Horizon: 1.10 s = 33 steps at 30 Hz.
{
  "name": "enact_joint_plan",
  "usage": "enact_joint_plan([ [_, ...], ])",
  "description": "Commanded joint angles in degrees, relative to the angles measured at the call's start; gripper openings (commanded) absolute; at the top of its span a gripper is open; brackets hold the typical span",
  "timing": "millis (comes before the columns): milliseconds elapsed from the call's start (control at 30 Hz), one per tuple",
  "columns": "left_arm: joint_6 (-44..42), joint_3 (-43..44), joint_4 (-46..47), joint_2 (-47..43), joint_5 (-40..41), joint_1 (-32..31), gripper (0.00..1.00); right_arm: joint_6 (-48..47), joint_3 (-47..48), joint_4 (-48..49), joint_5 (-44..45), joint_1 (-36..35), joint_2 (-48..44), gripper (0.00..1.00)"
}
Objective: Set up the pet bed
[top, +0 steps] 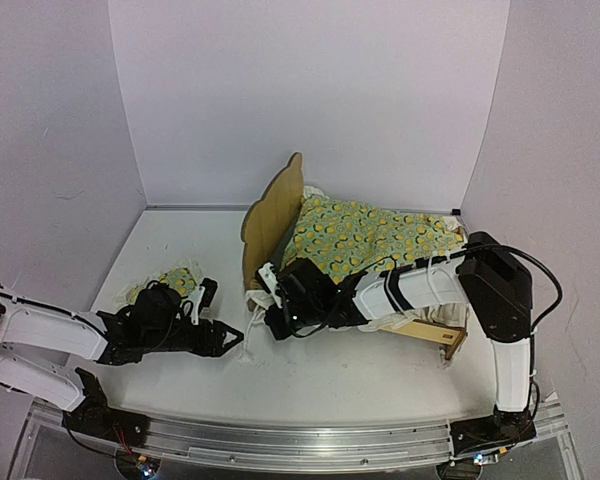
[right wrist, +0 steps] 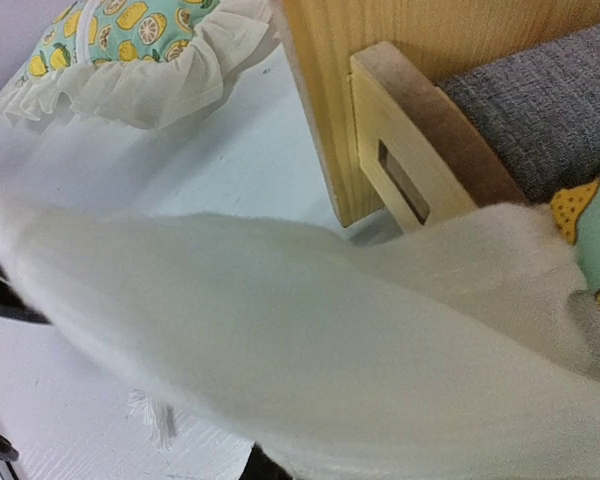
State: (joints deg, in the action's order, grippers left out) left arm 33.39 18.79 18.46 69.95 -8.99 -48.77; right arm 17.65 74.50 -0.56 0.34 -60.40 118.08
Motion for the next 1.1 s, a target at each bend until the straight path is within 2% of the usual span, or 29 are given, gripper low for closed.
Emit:
enact_joint_plan([
  [0,-4.95,5.33,1.56,0.82,1.26,1.61,0.61,-2.34,0.89,0.68,-4.44,-0.14,-0.93,0.00],
  [67,-7.11,9.17,1.85,4.57,0.81,2.36,0.56,-2.51,1.02,-1.40,-4.89,-0.13,-1.13,0.00],
  [200,-10.14,12.12,7.36,11.93,-0.10,2.54,0.33,-3.74,0.13,-1.90,-7.69,-0.10,-2.31,0.00],
  [300,-10.64,12.15,12.33,15.05,0.68,2.54,0.25,-4.23,-0.28,-1.85,-9.34,-0.13,-3.06,0.00],
  [533,-12.21,13.86,17.44,21.07,1.76,2.54,0.23,-4.38,-1.01,-1.20,-10.14,-0.14,-3.63,0.00],
  [1067,-13.31,20.01,20.23,29.80,6.89,2.53,0.24,-3.28,-3.35,0.00,-9.60,-0.11,-5.49,0.00],
])
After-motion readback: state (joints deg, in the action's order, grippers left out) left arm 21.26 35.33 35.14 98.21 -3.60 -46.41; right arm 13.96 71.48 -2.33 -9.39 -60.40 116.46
